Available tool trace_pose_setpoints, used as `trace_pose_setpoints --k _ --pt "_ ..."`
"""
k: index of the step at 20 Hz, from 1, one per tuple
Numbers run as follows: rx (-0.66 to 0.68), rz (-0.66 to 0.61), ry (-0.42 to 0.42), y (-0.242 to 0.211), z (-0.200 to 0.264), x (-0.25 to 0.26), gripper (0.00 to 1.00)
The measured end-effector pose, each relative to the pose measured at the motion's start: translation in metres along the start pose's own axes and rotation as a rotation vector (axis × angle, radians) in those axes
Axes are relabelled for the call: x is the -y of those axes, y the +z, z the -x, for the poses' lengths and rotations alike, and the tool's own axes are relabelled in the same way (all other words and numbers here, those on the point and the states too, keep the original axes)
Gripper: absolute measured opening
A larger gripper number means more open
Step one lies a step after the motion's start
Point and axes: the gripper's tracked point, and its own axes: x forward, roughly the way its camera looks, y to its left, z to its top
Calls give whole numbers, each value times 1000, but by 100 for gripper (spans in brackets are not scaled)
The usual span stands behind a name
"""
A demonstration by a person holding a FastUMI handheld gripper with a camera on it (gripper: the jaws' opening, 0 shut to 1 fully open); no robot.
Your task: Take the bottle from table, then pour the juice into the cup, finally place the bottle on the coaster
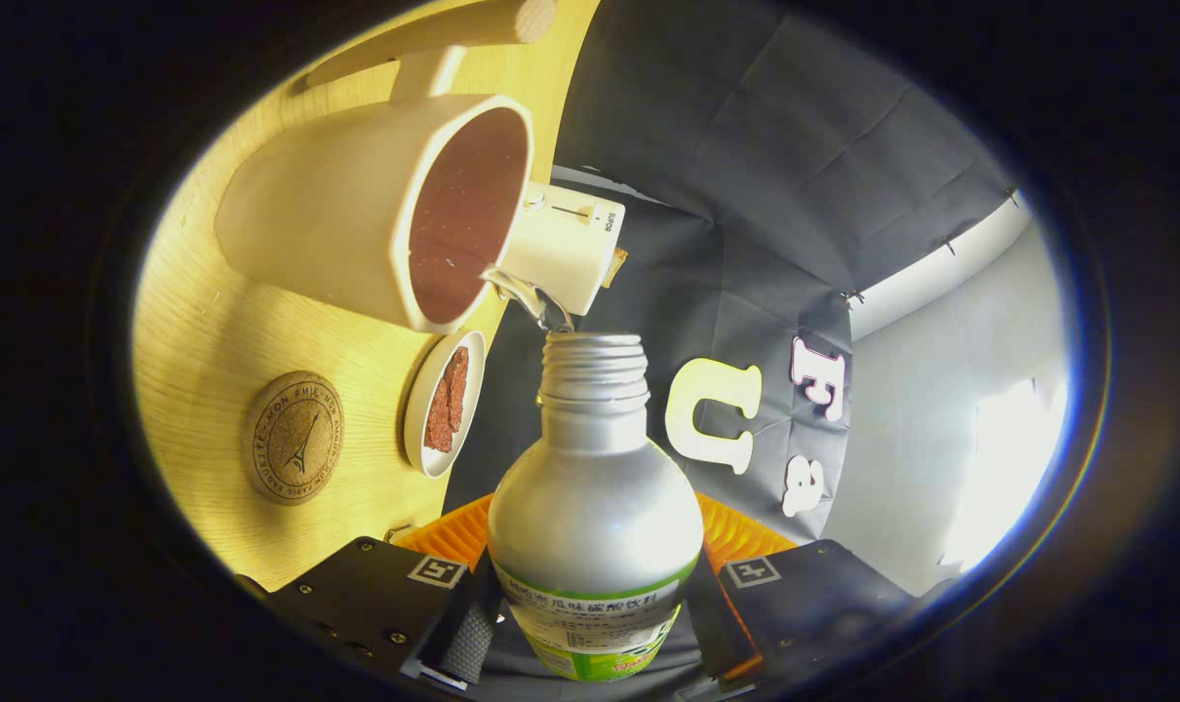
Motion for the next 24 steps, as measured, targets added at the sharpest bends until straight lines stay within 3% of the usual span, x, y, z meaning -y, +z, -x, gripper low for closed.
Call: trace_pose_setpoints --k 24 --pt "25 115 -33 1 -3 1 81"
